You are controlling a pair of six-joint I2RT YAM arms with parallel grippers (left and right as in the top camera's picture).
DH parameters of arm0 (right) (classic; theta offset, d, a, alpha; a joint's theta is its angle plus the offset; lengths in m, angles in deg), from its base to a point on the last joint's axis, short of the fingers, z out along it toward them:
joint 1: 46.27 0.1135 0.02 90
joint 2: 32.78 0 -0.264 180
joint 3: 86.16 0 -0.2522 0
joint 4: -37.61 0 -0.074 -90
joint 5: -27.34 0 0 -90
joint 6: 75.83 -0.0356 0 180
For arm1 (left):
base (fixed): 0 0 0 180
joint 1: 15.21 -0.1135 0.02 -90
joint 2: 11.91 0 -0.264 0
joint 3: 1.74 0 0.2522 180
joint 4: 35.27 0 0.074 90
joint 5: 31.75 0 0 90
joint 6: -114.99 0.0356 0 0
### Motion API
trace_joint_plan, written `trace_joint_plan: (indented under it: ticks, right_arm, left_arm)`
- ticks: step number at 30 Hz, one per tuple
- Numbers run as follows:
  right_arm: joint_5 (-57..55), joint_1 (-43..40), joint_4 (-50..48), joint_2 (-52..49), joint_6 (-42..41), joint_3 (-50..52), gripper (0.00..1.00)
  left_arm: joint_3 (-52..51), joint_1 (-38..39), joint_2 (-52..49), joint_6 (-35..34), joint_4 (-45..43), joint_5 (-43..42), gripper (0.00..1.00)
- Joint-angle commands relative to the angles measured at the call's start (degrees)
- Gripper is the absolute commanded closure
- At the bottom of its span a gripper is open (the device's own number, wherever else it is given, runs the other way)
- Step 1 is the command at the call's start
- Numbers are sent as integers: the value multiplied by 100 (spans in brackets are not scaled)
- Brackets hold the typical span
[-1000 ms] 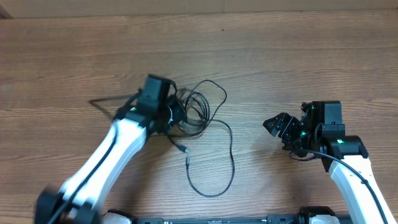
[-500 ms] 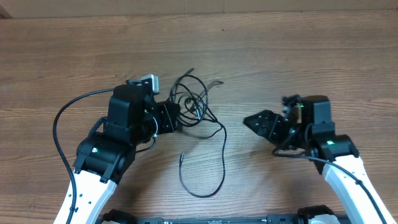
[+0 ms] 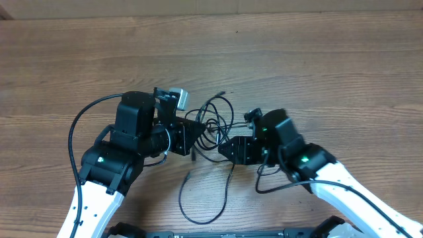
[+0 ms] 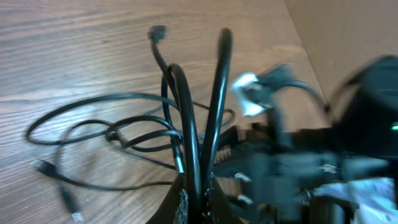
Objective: Untangle cables
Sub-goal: 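Lift the cables with the left gripper and bring the right gripper over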
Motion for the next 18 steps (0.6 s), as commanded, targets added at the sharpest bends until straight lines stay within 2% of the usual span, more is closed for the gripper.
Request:
trace_joint_plan:
  ticks: [1,5,11,14,18]
  right_arm:
    - [-1502,160,214,-420,-931,39,66]
    - [-2288,111,627,-791,-1617,39,77]
    - [-2903,-201,1128,-1078,-1893,39,84]
    - [-3069,-472,1327,-1075,-1965,39,83]
    - [-3077,-796,1390,-1075,-1797,39,71]
  left_arm:
    - [85,2,52,334,-7,-472,96]
    - [87,0,66,337,96,-407,96]
    - [87,-11,103,422,367,-85,96]
    - [87,-11,186,420,487,260,96]
    - [87,-9,267,417,540,754,96]
